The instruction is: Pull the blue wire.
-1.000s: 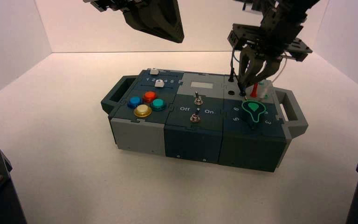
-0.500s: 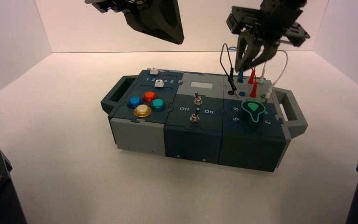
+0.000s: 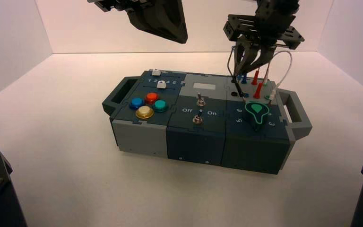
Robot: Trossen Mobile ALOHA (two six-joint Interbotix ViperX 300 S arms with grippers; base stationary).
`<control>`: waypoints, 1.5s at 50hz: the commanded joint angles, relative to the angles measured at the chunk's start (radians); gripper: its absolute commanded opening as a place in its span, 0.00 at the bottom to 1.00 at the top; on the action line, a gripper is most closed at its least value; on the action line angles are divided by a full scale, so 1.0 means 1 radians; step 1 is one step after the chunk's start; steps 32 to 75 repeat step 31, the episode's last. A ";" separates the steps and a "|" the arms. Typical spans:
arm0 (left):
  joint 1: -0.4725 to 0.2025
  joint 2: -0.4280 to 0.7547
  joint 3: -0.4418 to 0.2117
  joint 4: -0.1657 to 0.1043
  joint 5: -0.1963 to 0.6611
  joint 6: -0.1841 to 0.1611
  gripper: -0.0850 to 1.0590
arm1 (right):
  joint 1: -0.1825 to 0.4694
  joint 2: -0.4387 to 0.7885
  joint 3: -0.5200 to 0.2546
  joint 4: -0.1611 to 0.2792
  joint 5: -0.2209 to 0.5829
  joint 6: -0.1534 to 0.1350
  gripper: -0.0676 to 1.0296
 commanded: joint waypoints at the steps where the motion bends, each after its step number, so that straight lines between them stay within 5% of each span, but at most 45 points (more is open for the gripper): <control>1: 0.002 -0.003 -0.034 0.003 -0.003 0.003 0.05 | -0.002 0.012 -0.041 -0.002 -0.014 0.000 0.21; 10: 0.002 -0.003 -0.035 0.003 -0.003 0.003 0.05 | 0.000 0.012 -0.054 -0.014 -0.021 -0.006 0.36; 31: 0.008 0.026 -0.041 0.023 -0.009 0.017 0.05 | 0.015 -0.066 -0.035 -0.005 0.103 -0.003 0.36; 75: 0.008 0.026 -0.041 0.023 -0.009 0.017 0.05 | 0.015 -0.066 -0.035 -0.005 0.103 -0.003 0.36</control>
